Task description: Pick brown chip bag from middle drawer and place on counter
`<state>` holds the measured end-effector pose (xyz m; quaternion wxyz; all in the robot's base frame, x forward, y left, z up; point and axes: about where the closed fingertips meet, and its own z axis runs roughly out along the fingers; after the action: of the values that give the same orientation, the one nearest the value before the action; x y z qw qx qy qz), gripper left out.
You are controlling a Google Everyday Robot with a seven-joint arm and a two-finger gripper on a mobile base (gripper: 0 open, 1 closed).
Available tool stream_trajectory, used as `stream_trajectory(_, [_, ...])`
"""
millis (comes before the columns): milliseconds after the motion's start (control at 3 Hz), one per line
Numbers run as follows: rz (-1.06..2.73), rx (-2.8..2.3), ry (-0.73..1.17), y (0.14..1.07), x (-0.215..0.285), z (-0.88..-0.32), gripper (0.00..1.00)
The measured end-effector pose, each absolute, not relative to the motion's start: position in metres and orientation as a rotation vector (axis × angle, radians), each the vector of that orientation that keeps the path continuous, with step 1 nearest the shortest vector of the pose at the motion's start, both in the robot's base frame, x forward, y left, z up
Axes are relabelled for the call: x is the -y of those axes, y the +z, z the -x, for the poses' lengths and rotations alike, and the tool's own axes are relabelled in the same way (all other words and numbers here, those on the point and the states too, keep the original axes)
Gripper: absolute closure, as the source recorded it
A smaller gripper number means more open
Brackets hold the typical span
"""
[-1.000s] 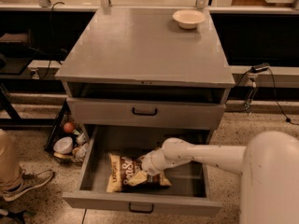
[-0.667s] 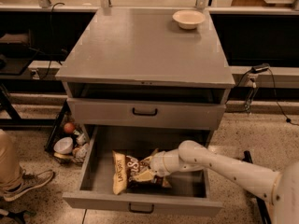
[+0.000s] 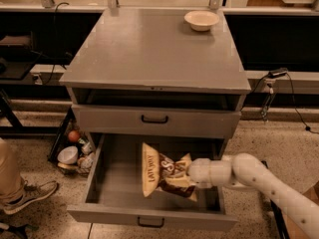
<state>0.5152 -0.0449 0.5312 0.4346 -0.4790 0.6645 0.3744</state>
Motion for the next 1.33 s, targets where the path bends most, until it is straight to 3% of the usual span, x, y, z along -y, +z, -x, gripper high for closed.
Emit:
stream_trajectory(333, [1.132,-1.616,0.835,0.58,0.102,-0.5,1.0])
stream_trajectory(1000, [1.088,-1.59,0.81,0.597,0.124,-0.493,1.0])
stream_trajectory(1333, [1.087,-1.505,0.745,0.656,0.145,-0.486,1.0])
